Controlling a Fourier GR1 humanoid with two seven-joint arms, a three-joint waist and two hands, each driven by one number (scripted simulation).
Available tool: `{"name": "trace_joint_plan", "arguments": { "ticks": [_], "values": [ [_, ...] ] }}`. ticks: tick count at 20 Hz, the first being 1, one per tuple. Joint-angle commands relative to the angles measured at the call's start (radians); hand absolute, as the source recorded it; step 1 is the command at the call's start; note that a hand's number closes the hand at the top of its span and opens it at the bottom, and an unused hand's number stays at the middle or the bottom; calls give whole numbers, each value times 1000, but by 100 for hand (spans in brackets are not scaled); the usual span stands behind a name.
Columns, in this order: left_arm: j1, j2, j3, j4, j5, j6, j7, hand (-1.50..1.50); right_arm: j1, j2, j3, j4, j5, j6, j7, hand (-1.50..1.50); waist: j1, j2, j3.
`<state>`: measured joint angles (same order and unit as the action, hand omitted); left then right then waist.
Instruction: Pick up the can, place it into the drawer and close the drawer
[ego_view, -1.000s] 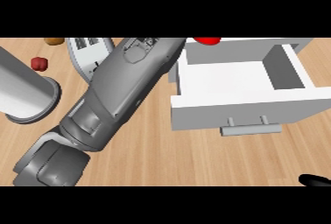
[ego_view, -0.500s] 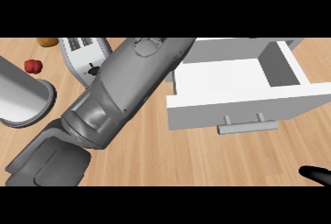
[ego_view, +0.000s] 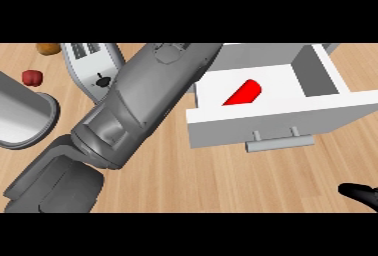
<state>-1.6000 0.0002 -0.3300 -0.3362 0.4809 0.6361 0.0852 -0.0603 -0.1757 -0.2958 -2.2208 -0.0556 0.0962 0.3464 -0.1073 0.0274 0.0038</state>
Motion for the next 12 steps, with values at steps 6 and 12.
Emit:
{"name": "trace_joint_plan", "arguments": {
  "ticks": [6, 12],
  "values": [
    [16, 0, 14, 10, 88, 31, -70, -150, -88, -101, 79, 29, 152, 56, -59, -150, -3, 6, -1],
    [-6, 0, 42, 16, 134, 22, -96, -150, -96, -148, 163, 108, 364, 59, -168, -150, 24, 5, -2]
  ]
}}
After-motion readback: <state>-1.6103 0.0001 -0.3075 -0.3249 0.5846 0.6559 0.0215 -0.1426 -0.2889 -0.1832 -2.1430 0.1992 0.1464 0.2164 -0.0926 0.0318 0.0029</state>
